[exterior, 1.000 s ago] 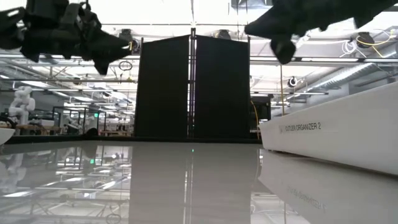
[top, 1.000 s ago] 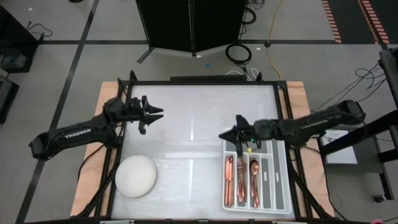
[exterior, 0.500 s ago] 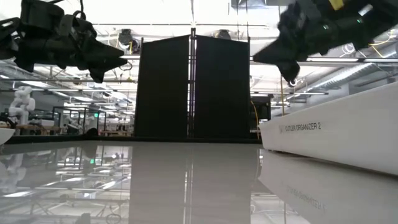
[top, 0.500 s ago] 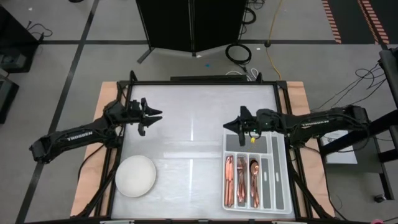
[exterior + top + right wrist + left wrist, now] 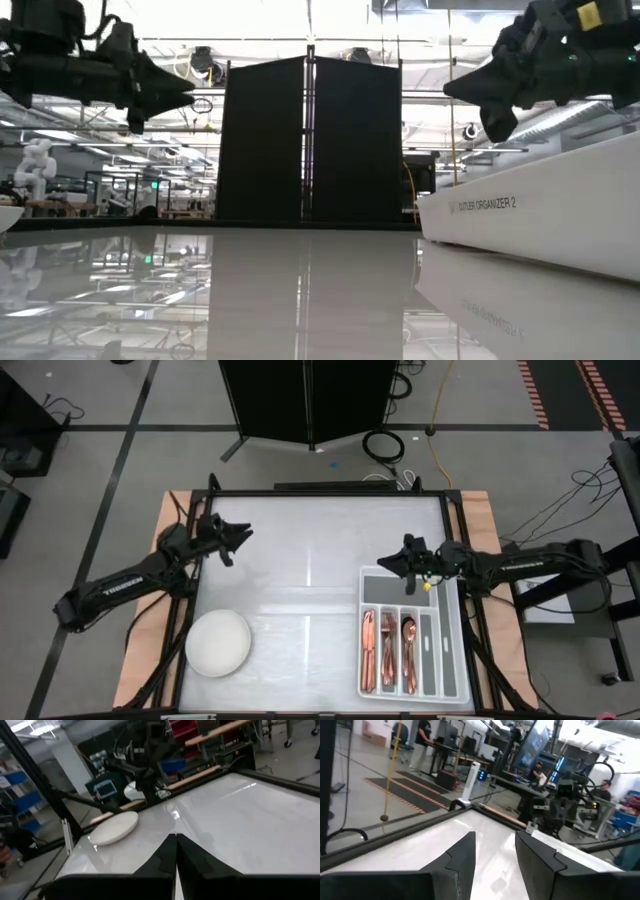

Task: Sort silverware
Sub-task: Return to Home Position

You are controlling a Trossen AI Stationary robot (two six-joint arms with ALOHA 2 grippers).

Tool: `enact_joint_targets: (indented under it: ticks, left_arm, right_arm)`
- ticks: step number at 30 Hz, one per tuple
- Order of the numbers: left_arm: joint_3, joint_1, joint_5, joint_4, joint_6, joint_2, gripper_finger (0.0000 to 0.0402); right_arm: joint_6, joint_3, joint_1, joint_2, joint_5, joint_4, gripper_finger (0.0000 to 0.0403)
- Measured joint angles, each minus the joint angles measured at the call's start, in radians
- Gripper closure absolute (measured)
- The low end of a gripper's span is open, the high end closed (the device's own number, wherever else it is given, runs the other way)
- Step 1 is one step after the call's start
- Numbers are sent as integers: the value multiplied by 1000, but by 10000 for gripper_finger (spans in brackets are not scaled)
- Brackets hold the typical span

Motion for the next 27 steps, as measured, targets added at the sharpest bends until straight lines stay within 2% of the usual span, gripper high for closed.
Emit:
enact_joint_targets:
  ticks: [7,13,17,21,27]
  left_arm:
    - [0,-170,-231,-93,30,-134,263]
    - [-11,-307,-409,-79,69,-151,263]
    - [-91,-380,-450,71,80,-151,263]
    - [-99,-413,-516,79,89,-151,263]
    - [-99,-427,-518,112,123,-152,263]
  right_arm:
    - [-120,-2,-1,-20,63,-8,402]
    - [-161,-2,-10,-53,69,-77,403]
    - [-133,-3,-18,-171,70,-270,403]
    - [-124,-3,-21,-315,71,-368,403]
    - [-162,-3,-19,-474,67,-445,403]
